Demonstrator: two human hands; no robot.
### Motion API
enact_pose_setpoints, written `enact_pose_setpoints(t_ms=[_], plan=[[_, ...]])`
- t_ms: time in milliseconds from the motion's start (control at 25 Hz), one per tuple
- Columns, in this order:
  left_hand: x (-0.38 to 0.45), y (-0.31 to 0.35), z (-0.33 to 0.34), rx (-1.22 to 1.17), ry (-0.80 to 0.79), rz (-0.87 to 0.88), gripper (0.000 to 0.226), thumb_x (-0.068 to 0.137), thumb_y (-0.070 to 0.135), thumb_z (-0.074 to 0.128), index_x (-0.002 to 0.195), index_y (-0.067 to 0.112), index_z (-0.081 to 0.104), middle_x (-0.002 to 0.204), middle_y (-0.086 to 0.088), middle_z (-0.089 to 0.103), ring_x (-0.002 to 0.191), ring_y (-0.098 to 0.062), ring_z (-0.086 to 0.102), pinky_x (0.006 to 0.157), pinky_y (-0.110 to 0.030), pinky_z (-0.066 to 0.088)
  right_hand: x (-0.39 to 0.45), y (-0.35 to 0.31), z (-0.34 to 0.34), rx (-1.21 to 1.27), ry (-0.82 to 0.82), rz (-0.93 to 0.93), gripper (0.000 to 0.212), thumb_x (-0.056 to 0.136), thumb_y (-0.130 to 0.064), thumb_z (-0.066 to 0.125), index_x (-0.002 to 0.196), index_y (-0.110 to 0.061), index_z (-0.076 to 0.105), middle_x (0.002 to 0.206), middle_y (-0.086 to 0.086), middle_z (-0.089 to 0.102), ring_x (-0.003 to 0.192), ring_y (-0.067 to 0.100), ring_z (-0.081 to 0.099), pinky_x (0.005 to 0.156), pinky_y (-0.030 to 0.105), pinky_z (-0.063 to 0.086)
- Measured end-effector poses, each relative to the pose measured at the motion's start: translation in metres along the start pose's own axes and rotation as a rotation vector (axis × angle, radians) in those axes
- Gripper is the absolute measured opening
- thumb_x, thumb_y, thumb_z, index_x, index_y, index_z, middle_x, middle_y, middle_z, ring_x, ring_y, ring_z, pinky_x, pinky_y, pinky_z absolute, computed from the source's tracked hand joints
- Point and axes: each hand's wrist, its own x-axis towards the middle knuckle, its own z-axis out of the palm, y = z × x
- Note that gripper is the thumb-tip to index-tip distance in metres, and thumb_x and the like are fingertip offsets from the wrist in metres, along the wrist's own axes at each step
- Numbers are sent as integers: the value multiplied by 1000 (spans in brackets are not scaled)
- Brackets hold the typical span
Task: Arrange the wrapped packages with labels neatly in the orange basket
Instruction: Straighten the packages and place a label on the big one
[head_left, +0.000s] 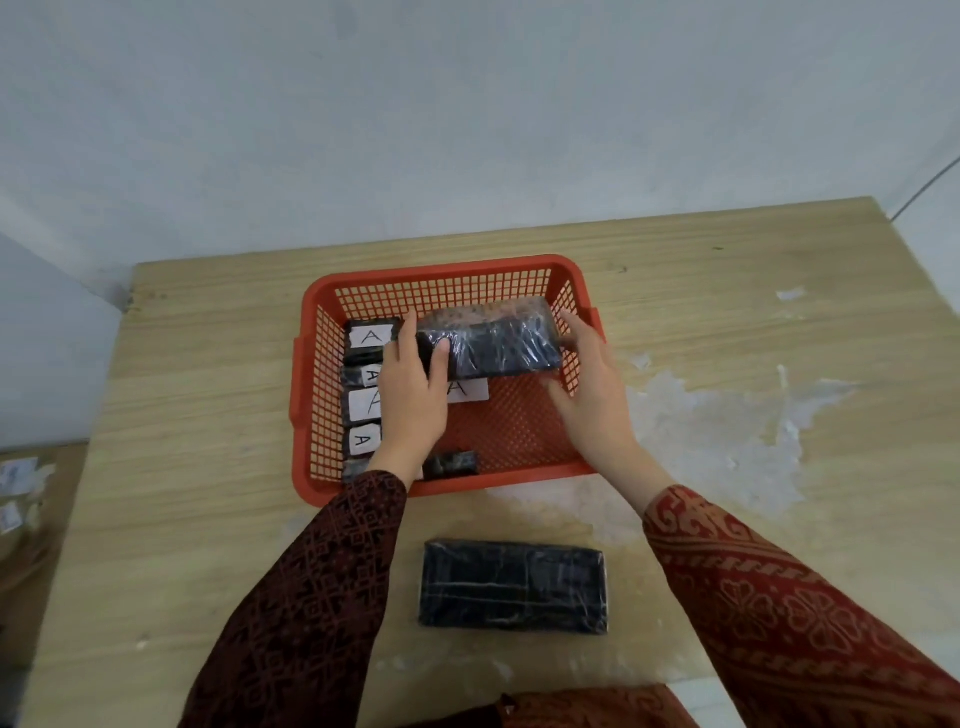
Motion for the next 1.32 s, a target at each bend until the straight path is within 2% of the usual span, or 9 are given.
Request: enact_pose_setpoints(t_ms=[200, 360, 480, 600, 760, 960, 1080, 1160, 1320], plan=[[-11, 12, -4, -220, 33, 1, 63, 95, 54, 37, 147, 19, 31, 151, 0, 37, 134, -3, 31, 112, -26, 26, 30, 0, -15, 238, 69, 149, 42, 87, -6, 62, 124, -8, 43, 109, 4, 58, 99, 19, 60, 82, 28, 53], [-18, 7, -1, -238, 55, -16, 56, 96, 38, 48, 146, 19, 29, 144, -5, 46, 132, -16, 42, 111, -37, 36, 35, 2, -14, 199, 58, 163, 29, 88, -9, 63, 112, -6, 47, 107, 6, 61, 95, 20, 62, 77, 23, 50], [-15, 5, 2, -196, 46, -50, 57, 97, 28, 49, 149, 20, 26, 148, -5, 41, 136, -19, 38, 109, -28, 32, 30, 3, -11, 81, -13, 107, 26, 87, -10, 63, 112, -7, 55, 112, 10, 62, 105, 24, 59, 91, 37, 49], [-8, 6, 6, -210, -10, -34, 69, 93, 27, 57, 151, 25, 20, 149, -4, 40, 136, -17, 36, 110, -30, 30, 25, 3, -1, -97, -152, 65, 47, 86, -18, 65, 129, -11, 48, 151, 19, 33, 140, 32, 29, 114, 40, 24], [-8, 1, 14, -66, -149, 25, 91, 85, 37, 67, 153, 25, 7, 159, -5, 13, 145, -19, 14, 117, -36, 20, 26, 7, 21, -334, -310, 20, 67, 91, -36, 57, 146, -11, 29, 160, 17, -8, 146, 37, 2, 118, 46, 13], [-4, -13, 24, 270, -322, 202, 73, 97, 37, 48, 153, 24, 4, 160, -4, -15, 147, -30, -9, 118, -45, 12, 36, 10, 35, -399, -419, 60, 64, 98, -42, 40, 151, -13, 17, 161, 17, 1, 147, 34, -10, 121, 45, 2], [-2, -15, 29, 584, -257, 274, 61, 101, 37, 34, 153, 21, 8, 161, -11, -5, 146, -37, -11, 119, -50, 7, 27, 5, 32, -489, -270, -43, 48, 95, -32, 48, 138, -9, 42, 150, 22, 32, 142, 38, 23, 116, 49, 26], [2, -11, 31, 669, -237, 268, 59, 102, 38, 30, 153, 20, 8, 161, -13, -3, 146, -37, -8, 119, -49, 5, 15, 1, 30, -553, -168, -109, 32, 87, -24, 55, 116, -10, 57, 126, 15, 53, 119, 33, 48, 96, 44, 44], [8, -1, 28, 722, -274, 249, 59, 101, 31, 34, 153, 20, 8, 161, -14, -2, 147, -33, -7, 119, -49, 5, -2, 0, 29, -480, -253, -109, 42, 84, -16, 58, 125, -8, 53, 128, 13, 52, 121, 29, 47, 98, 37, 43]])
